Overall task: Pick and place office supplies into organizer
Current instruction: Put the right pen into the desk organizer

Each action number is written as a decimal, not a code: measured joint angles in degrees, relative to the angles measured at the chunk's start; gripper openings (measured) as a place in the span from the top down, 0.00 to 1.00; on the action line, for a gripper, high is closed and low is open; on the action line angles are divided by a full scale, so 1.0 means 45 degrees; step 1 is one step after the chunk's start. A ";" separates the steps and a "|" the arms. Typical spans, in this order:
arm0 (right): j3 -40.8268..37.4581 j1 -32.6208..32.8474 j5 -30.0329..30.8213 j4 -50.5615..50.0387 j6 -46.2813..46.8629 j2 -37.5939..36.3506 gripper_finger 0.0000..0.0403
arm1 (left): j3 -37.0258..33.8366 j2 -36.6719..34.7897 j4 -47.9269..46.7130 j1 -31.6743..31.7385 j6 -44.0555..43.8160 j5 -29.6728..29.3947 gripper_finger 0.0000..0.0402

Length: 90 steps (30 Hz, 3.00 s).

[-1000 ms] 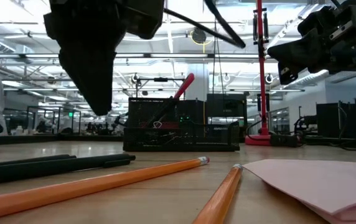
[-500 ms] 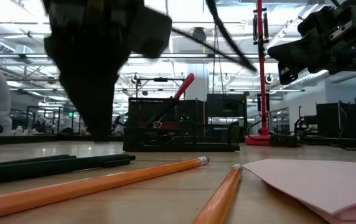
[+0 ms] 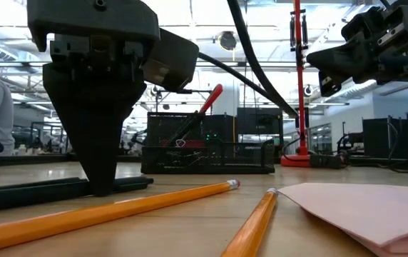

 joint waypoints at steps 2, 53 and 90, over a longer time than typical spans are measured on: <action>0.0005 0.0000 -0.0004 0.0005 0.0000 -0.0001 0.99 | -0.0015 0.0010 0.0028 0.0005 -0.0127 -0.0004 0.73; 0.0002 0.0002 -0.0037 -0.0052 0.0093 0.0002 0.99 | -0.6458 -0.7950 1.1578 0.3713 1.2267 -0.6078 0.96; 0.0001 0.0000 0.0049 0.0345 0.0000 -0.0002 0.99 | -1.1538 -0.5989 1.9658 0.6477 1.1177 -0.2920 0.97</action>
